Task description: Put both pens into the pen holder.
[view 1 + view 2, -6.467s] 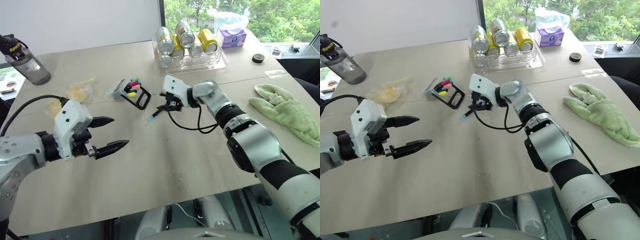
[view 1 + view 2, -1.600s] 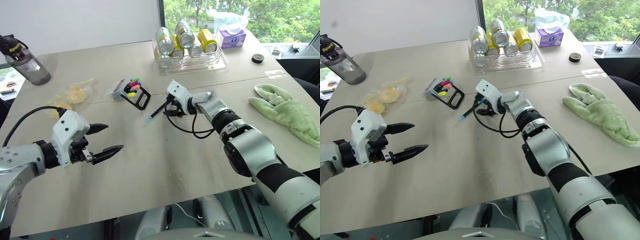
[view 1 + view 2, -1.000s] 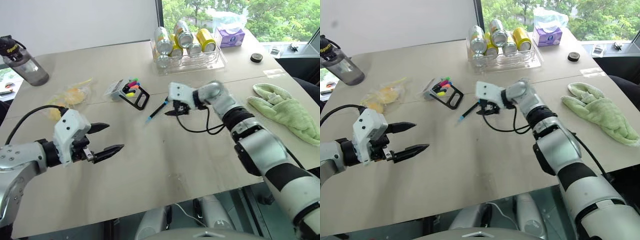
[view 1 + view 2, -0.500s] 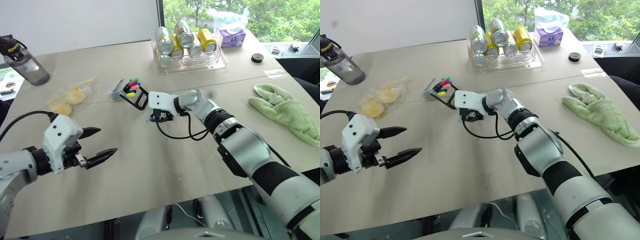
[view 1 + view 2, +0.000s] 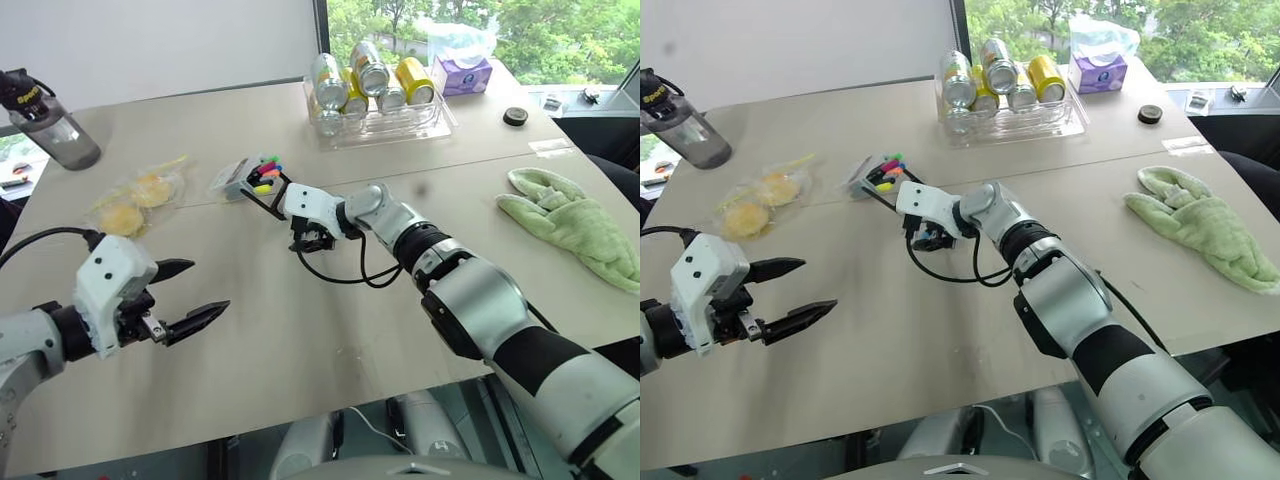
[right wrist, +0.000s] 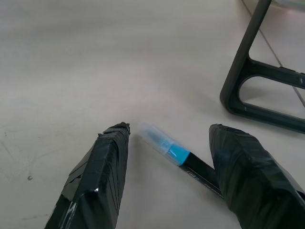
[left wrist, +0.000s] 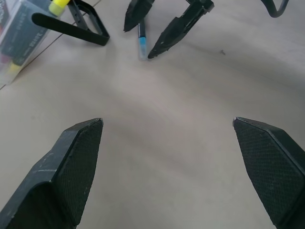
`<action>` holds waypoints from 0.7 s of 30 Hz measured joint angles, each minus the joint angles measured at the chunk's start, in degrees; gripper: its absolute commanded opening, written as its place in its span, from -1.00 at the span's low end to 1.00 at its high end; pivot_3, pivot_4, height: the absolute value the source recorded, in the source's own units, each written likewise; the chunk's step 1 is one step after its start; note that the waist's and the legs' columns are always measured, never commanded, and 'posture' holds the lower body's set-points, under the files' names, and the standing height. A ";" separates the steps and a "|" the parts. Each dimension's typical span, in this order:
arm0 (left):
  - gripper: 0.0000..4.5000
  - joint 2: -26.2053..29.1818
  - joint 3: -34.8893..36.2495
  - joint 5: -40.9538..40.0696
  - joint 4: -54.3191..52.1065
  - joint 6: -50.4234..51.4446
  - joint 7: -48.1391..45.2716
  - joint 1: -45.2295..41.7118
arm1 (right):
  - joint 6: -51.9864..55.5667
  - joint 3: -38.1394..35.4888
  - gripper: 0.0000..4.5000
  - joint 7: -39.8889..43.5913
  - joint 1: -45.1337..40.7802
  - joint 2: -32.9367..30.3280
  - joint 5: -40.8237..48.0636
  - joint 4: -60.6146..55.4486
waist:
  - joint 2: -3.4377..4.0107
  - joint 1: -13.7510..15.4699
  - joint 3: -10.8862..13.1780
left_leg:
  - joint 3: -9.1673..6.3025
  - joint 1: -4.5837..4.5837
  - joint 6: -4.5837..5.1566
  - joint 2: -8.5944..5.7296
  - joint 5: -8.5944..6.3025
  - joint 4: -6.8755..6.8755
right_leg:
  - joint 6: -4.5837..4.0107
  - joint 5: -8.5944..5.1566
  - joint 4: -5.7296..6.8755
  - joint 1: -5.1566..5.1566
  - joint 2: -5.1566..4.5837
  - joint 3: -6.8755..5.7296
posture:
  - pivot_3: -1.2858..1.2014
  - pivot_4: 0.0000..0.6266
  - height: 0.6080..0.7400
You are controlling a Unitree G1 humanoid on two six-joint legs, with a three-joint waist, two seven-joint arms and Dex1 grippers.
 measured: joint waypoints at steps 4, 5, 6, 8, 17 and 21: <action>1.00 -0.15 1.55 -0.51 -0.77 0.46 -0.02 0.62 | 0.22 0.60 0.26 -1.67 1.16 0.66 -1.55 0.13 | 0.01 -0.01 0.00 | 0.01 0.00 0.00 0.00 0.00 0.00 | 0.00 0.00 0.00 0.00 0.00 0.01 | 0.03 -0.52 1.00; 1.00 -0.15 1.73 -0.53 -0.85 0.55 -0.01 0.76 | 0.21 0.77 0.26 -1.90 1.16 0.74 -1.86 0.12 | 0.01 -0.02 0.00 | 0.02 0.03 0.00 0.00 0.00 0.00 | 0.00 0.00 0.01 0.01 0.00 0.02 | 0.03 -0.52 1.00; 1.00 -0.17 1.82 -0.59 -0.93 0.61 -0.01 0.91 | 0.29 0.93 0.26 -2.06 1.16 0.76 -2.07 0.12 | 0.01 -0.02 0.00 | 0.01 0.04 0.00 0.00 0.00 0.00 | 0.00 0.00 0.02 0.02 0.00 0.01 | 0.03 -0.52 1.00; 1.00 -0.21 2.08 -0.70 -1.04 0.72 -0.01 1.18 | 0.95 1.17 0.26 -2.21 1.16 0.78 -2.57 -0.11 | 0.01 0.00 0.00 | 0.01 0.09 -0.01 0.00 0.00 0.00 | 0.00 0.00 0.04 0.05 0.00 0.01 | 0.03 -0.52 1.00; 1.00 -0.64 3.80 -1.29 -2.54 1.45 0.42 1.88 | 3.51 2.86 -0.05 -3.35 1.12 0.81 -4.32 -1.65 | 0.02 0.30 -0.07 | -0.05 0.20 -0.11 -0.03 0.06 0.01 | -0.06 0.04 0.15 0.14 -0.03 -0.05 | 0.03 -0.52 1.00; 1.00 -1.11 3.80 -1.60 -2.77 1.85 1.00 2.34 | 3.90 3.43 -0.86 -5.01 0.70 0.81 -5.81 -1.69 | -0.01 0.33 -0.10 | -0.13 0.22 -0.19 -0.02 0.11 0.02 | -0.14 0.09 0.18 0.15 -0.02 -0.14 | 0.03 -0.52 1.00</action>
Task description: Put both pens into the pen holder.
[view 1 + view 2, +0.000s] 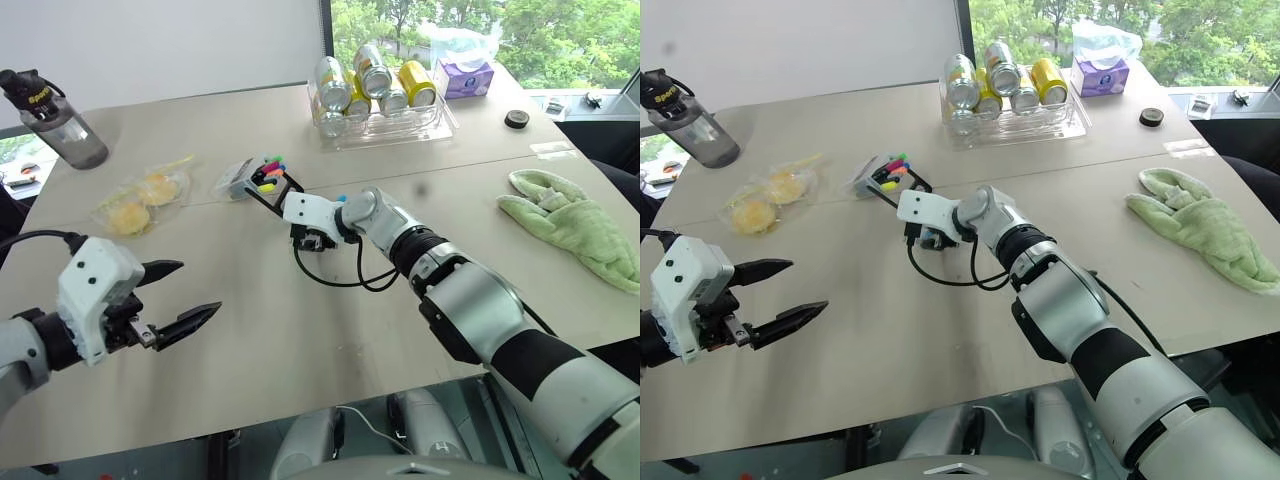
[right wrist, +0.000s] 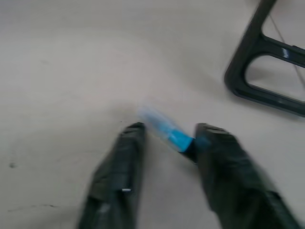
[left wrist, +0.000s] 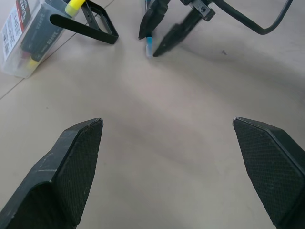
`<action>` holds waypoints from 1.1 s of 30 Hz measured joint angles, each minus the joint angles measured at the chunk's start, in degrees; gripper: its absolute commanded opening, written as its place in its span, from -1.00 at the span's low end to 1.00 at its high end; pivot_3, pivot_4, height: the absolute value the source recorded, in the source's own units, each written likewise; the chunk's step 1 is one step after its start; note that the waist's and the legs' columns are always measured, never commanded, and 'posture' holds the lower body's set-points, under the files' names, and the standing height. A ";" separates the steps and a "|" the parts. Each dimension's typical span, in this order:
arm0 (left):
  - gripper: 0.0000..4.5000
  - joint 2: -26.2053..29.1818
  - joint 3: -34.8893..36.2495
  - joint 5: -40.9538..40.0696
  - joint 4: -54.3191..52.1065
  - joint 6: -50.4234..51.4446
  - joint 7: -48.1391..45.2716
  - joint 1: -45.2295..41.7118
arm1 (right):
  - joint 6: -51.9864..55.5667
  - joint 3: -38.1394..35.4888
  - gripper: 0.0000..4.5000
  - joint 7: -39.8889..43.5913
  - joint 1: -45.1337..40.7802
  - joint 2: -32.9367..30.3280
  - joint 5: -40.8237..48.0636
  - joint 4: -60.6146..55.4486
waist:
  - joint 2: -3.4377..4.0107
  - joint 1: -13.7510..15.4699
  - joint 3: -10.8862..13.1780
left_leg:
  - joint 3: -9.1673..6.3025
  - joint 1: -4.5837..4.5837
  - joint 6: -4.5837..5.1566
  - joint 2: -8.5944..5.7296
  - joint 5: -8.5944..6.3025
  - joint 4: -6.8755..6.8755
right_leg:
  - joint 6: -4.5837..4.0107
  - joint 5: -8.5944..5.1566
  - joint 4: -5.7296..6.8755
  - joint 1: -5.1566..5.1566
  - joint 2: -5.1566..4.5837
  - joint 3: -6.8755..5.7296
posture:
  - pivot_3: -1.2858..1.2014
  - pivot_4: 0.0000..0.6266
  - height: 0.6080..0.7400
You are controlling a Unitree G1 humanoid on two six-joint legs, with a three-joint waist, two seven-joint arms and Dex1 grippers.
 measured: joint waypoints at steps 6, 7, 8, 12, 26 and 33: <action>1.00 -0.02 0.01 -0.10 -0.40 0.10 0.50 -0.13 | -0.03 0.09 -0.98 0.08 -0.55 0.12 -0.14 -0.09 | 0.02 -0.30 -0.03 | 0.00 0.02 -0.02 0.01 0.02 -0.01 | -0.02 0.02 0.01 0.00 0.01 0.00 | 0.03 -0.52 1.00; 1.00 -0.02 0.01 -0.10 -0.40 0.10 0.65 -0.13 | -0.03 0.09 -0.98 0.06 -0.55 0.12 -0.14 -0.07 | 0.02 -0.30 -0.03 | 0.00 0.02 -0.02 0.01 0.02 -0.01 | -0.03 0.02 0.02 0.00 0.01 0.01 | 0.03 -0.52 1.00; 1.00 -0.02 0.01 -0.10 -0.40 0.11 0.80 -0.14 | -0.04 0.09 -0.98 0.05 -0.55 0.12 -0.14 -0.07 | 0.02 -0.30 -0.03 | 0.00 0.02 -0.03 0.01 0.02 -0.01 | -0.03 0.02 0.02 0.00 0.01 0.01 | 0.03 -0.52 1.00; 1.00 -0.02 0.01 -0.11 -0.40 0.11 0.90 -0.17 | -0.10 0.04 -0.98 0.10 -0.56 0.13 -0.13 -0.07 | 0.02 -0.30 -0.03 | -0.01 0.02 -0.04 0.01 0.03 -0.01 | -0.04 0.03 0.02 0.00 0.01 0.00 | 0.03 -0.52 1.00; 1.00 0.07 -0.03 -0.02 1.61 -0.05 0.70 -1.54 | 2.47 -4.27 -0.59 2.80 -1.04 -0.71 2.30 0.74 | 0.05 -0.30 -0.01 | -0.04 -0.05 -0.04 0.01 0.03 -0.05 | -0.04 0.03 -0.03 -0.06 0.01 -0.03 | 0.03 -0.52 1.00; 1.00 0.80 -0.01 1.08 5.78 -1.29 -0.48 -2.16 | 2.65 -4.56 -0.18 4.10 -0.94 -1.57 2.22 1.45 | 0.05 -0.30 0.02 | -0.05 -0.12 -0.04 0.01 0.02 -0.07 | -0.04 0.02 -0.09 -0.09 0.01 -0.04 | 0.03 -0.52 1.00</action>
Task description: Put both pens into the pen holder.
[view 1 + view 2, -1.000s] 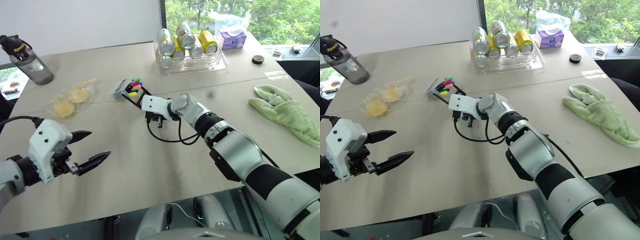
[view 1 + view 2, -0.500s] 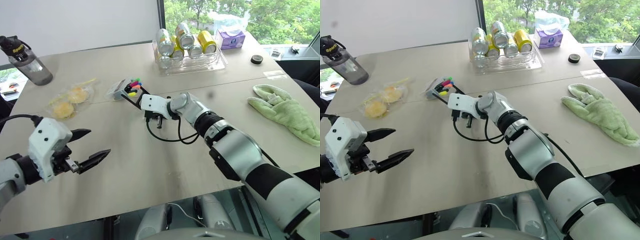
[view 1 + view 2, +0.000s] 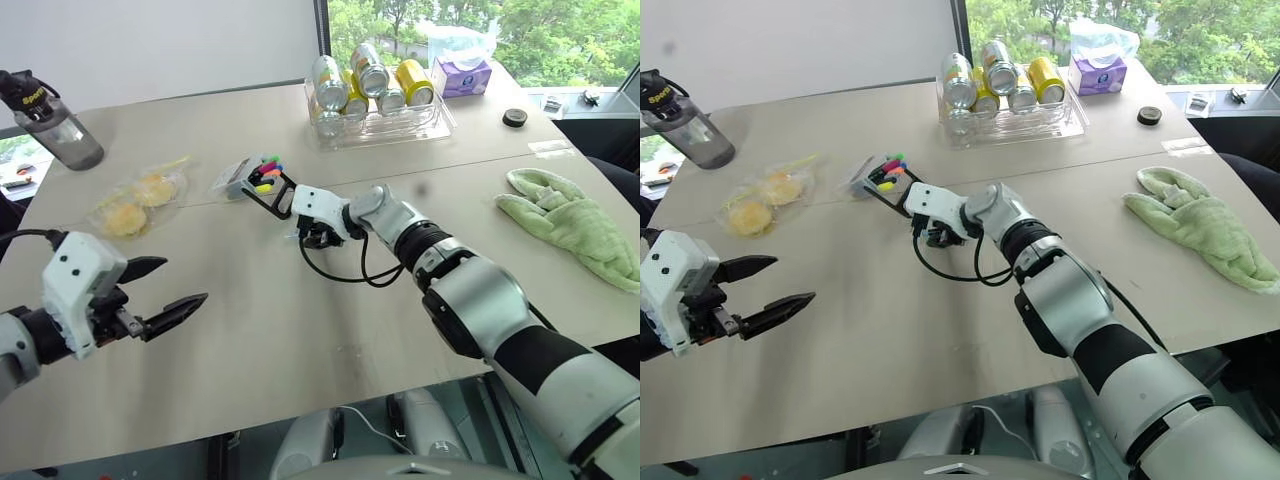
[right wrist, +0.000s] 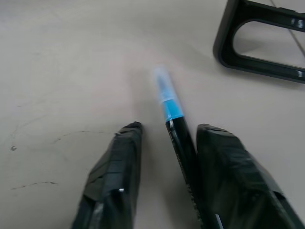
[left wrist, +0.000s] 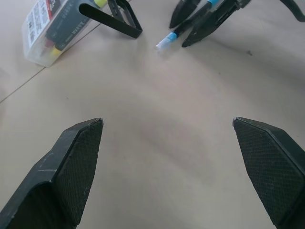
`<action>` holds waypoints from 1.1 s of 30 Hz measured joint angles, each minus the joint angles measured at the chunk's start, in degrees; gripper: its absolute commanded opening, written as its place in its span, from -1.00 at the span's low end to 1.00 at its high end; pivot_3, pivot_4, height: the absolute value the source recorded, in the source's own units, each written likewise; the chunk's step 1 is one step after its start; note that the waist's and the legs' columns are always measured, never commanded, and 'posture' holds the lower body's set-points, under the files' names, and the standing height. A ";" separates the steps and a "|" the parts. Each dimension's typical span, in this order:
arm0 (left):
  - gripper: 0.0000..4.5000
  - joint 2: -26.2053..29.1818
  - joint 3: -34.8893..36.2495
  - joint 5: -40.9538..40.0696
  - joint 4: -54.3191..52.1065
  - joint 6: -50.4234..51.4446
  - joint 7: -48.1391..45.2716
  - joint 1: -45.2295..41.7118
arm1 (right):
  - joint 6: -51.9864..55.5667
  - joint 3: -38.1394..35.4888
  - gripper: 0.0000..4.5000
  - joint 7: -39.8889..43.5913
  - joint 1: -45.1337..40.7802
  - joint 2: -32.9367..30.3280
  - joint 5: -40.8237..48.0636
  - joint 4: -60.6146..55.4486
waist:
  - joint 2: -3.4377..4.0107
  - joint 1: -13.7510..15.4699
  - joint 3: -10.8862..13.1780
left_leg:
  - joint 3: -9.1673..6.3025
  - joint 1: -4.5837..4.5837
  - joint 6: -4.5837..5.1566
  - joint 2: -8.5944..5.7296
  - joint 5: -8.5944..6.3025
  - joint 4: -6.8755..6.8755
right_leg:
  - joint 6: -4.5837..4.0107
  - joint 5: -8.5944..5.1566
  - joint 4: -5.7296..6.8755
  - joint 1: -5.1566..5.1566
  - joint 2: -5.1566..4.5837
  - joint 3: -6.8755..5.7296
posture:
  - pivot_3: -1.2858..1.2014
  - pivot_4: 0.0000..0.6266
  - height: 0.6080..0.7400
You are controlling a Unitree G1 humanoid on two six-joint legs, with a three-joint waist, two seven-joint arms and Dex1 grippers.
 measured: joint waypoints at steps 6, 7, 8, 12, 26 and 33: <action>1.00 0.08 -0.31 -0.06 -0.47 0.06 0.13 -0.73 | 1.01 -0.03 -0.18 0.10 0.00 -1.04 0.00 0.00 | 0.00 0.15 0.00 | -0.01 -0.01 0.00 0.00 0.00 0.00 | 0.00 0.00 -0.01 0.01 0.00 -0.01 | 0.03 -0.52 1.00; 1.00 0.08 -0.52 -0.15 -0.73 0.13 0.22 -0.80 | 1.05 0.02 -0.18 0.32 0.01 -1.38 -0.04 -0.02 | -0.01 0.17 0.00 | -0.02 0.00 0.00 0.00 0.00 0.00 | 0.00 0.00 -0.01 0.01 -0.01 -0.01 | 0.03 -0.52 1.00; 1.00 0.08 -0.72 -0.33 -1.09 0.26 0.35 -0.90 | 1.06 0.14 -0.18 1.03 0.06 -1.94 -0.09 -0.14 | 0.00 0.24 0.00 | -0.03 -0.01 0.00 0.00 0.00 0.00 | 0.00 0.00 -0.01 0.01 -0.01 -0.03 | 0.03 -0.52 1.00; 1.00 0.08 -0.82 -0.92 -1.66 0.90 0.48 -0.92 | 1.03 0.76 -0.18 4.62 0.09 -4.19 -0.22 -0.48 | 0.00 0.50 0.00 | -0.03 0.00 0.00 0.00 0.00 0.00 | 0.00 0.00 -0.01 0.02 -0.01 -0.04 | 0.03 -0.52 1.00; 1.00 1.84 -2.31 -3.50 -1.43 2.96 -1.11 -2.66 | 2.47 1.69 -0.75 12.53 0.47 -8.69 -0.47 -1.63 | -0.03 1.81 -0.02 | -0.07 0.00 0.00 -0.01 0.00 0.01 | 0.00 0.00 -0.05 0.08 -0.04 -0.09 | 0.03 -0.52 1.00; 1.00 2.99 -2.84 -5.07 -0.79 3.98 -2.02 -4.14 | 2.61 1.69 -0.99 13.29 0.58 -8.81 -0.43 -1.83 | -0.03 1.81 -0.03 | -0.09 0.02 0.00 -0.01 0.00 0.03 | 0.00 0.00 -0.02 0.10 -0.04 -0.13 | 0.03 -0.52 1.00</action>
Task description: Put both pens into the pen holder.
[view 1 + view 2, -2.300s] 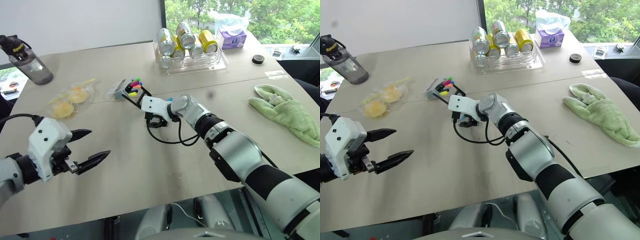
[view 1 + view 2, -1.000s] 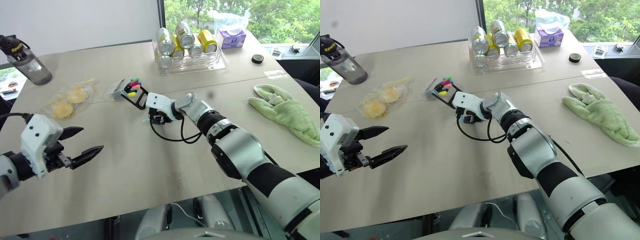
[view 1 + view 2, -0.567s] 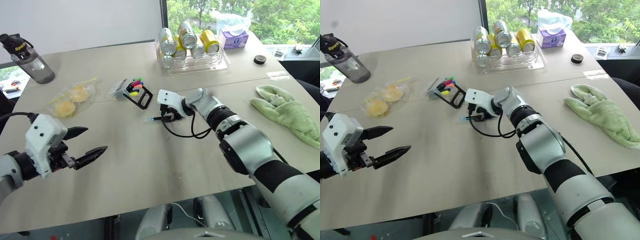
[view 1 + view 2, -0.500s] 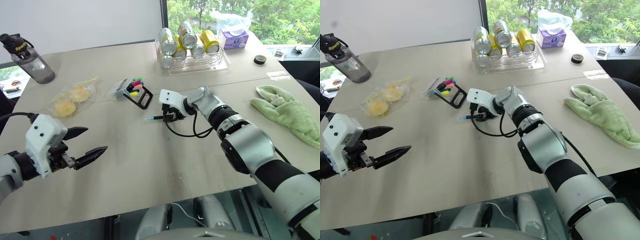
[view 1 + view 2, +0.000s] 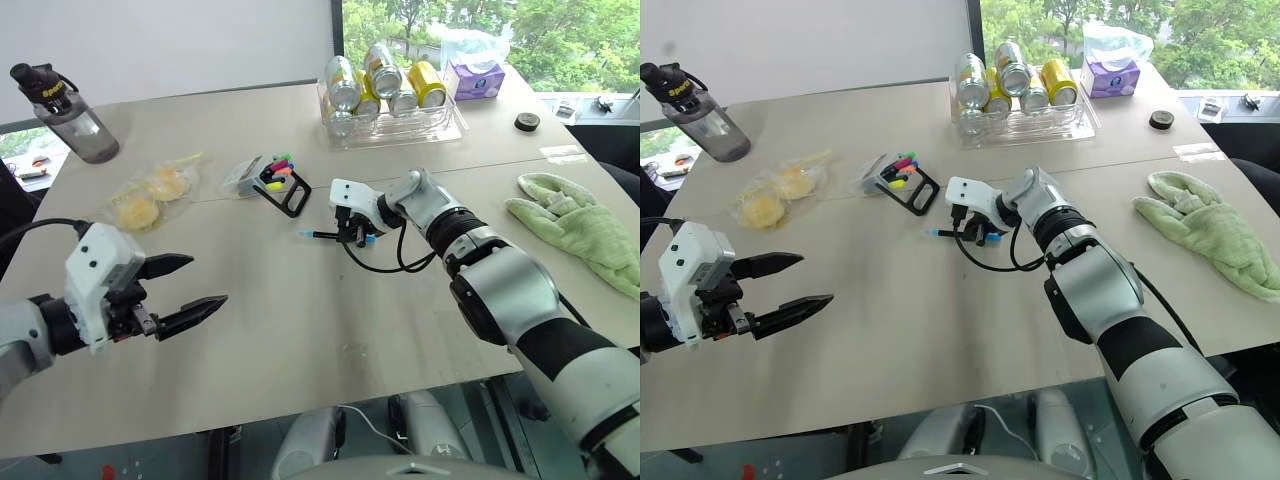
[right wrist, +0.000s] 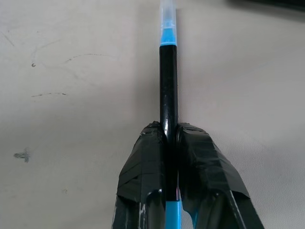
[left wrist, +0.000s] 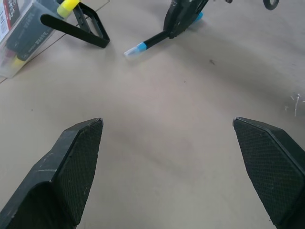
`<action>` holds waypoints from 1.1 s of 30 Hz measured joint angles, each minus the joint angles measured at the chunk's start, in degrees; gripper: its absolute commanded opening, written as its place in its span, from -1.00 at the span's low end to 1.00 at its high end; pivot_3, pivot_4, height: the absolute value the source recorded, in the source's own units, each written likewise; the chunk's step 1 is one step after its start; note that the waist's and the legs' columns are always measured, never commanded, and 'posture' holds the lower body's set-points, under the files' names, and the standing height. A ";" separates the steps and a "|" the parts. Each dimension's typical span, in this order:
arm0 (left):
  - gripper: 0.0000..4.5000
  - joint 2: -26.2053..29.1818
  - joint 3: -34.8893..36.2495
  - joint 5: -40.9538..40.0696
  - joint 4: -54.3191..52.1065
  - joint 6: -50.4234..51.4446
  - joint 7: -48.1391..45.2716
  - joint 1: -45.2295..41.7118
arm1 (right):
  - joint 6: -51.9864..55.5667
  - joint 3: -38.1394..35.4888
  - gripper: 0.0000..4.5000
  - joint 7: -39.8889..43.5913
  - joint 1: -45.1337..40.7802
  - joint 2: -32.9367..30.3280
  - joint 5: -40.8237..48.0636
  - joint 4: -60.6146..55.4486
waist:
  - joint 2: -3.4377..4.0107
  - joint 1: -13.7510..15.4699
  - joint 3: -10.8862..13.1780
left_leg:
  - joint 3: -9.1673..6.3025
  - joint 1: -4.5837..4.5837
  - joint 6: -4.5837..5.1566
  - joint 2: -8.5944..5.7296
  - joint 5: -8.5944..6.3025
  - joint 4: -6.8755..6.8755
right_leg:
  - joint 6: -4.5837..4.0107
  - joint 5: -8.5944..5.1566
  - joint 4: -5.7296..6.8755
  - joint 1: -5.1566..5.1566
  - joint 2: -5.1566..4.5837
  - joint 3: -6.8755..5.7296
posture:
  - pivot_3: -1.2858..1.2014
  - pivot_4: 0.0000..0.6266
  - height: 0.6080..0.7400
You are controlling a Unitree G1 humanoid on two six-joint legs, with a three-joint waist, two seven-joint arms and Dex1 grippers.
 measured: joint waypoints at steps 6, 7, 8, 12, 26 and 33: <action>1.00 -0.15 -1.88 -0.11 0.61 -0.03 0.25 -0.80 | -0.25 -0.04 -0.99 0.20 -0.01 -0.14 0.27 -0.22 | 0.00 0.00 0.00 | -0.01 -0.02 0.00 0.00 0.00 0.00 | 0.00 0.00 -0.02 -0.01 0.00 -0.01 | 0.03 -0.52 1.00; 1.00 -0.29 -1.88 -0.24 0.62 -0.07 0.39 -1.14 | -0.30 -0.05 -0.99 0.01 -0.01 -0.16 0.33 -0.21 | 0.01 0.01 0.01 | -0.01 -0.02 0.00 0.00 0.00 0.00 | 0.00 0.00 -0.02 -0.01 0.00 -0.01 | 0.03 -0.52 1.00; 1.00 -0.73 -1.87 -0.67 0.61 -0.04 0.83 -1.46 | -0.31 -0.32 -0.99 0.01 -0.06 -0.19 0.61 -0.17 | 0.02 0.00 0.01 | -0.01 -0.02 0.00 0.00 0.00 0.00 | 0.00 0.00 -0.02 -0.01 0.00 -0.01 | 0.03 -0.52 1.00; 1.00 -6.58 -1.90 -4.26 0.04 1.11 5.28 -3.52 | -0.01 -2.51 -0.99 2.63 -0.39 -2.16 3.47 -0.17 | -0.01 -0.28 0.10 | -0.03 -0.14 0.00 0.00 0.00 0.03 | 0.00 0.00 -0.03 -0.10 -0.02 -0.02 | 0.03 -0.52 1.00; 1.00 -22.93 -13.48 -22.00 3.52 3.81 25.60 -23.54 | 33.80 -9.98 -0.99 -4.88 33.78 -0.72 22.08 -76.59 | -0.05 0.28 0.05 | -0.19 -0.35 0.00 0.03 0.00 0.23 | 0.03 0.01 -0.01 -0.15 0.01 -0.17 | 0.03 -0.52 1.00; 1.00 -27.32 -22.95 -20.14 8.95 1.92 27.29 -29.31 | 43.04 -9.54 -0.99 -19.42 42.60 4.64 27.42 -96.66 | -0.09 0.00 0.02 | -0.08 -0.22 -0.03 0.02 0.02 0.22 | 0.02 0.01 0.05 -0.11 0.02 -0.08 | 0.03 -0.52 1.00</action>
